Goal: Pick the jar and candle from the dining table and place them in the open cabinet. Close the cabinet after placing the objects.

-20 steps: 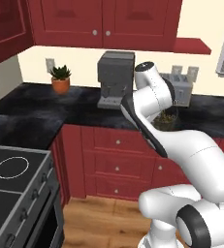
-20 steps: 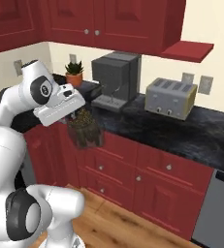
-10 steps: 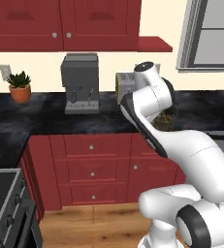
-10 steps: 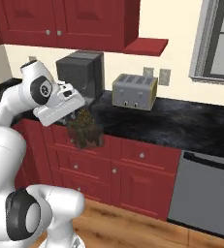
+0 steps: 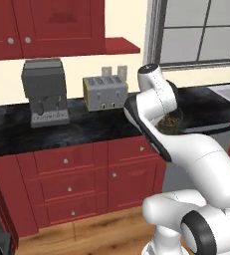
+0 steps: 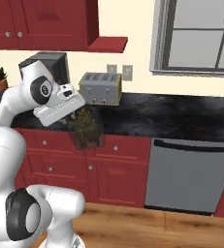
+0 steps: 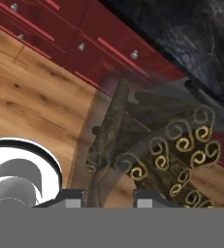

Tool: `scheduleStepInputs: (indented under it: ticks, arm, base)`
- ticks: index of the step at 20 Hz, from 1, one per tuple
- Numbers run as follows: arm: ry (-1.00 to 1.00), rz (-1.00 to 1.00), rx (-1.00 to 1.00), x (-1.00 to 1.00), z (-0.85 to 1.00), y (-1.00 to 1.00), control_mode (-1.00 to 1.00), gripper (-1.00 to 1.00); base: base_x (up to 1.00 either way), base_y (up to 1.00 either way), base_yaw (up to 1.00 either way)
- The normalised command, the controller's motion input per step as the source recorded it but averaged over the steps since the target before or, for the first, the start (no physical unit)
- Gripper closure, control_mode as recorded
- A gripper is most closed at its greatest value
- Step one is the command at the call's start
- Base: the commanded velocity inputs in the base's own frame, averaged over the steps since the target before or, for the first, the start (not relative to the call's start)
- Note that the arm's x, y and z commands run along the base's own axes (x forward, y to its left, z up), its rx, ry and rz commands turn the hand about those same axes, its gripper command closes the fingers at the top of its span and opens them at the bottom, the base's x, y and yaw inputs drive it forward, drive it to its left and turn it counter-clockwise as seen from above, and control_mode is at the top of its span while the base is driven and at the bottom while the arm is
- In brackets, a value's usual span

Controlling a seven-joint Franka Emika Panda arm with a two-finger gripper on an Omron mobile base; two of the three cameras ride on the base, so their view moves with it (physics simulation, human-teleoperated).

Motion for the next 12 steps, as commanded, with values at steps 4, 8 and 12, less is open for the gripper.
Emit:
scheduleStepInputs:
  ticks: [4, 8, 12]
  arm:
    - [0.00, 0.00, 0.00, 0.00, 0.00, 0.00, 1.00, 1.00]
    - [0.00, 0.00, 0.00, 0.00, 0.00, 0.00, 1.00, 1.00]
    - [0.00, 0.00, 0.00, 0.00, 0.00, 0.00, 1.00, 1.00]
  base:
    - [0.12, -0.28, -0.36]
    - [0.14, -0.31, -0.35]
    - [0.16, -0.36, -0.35]
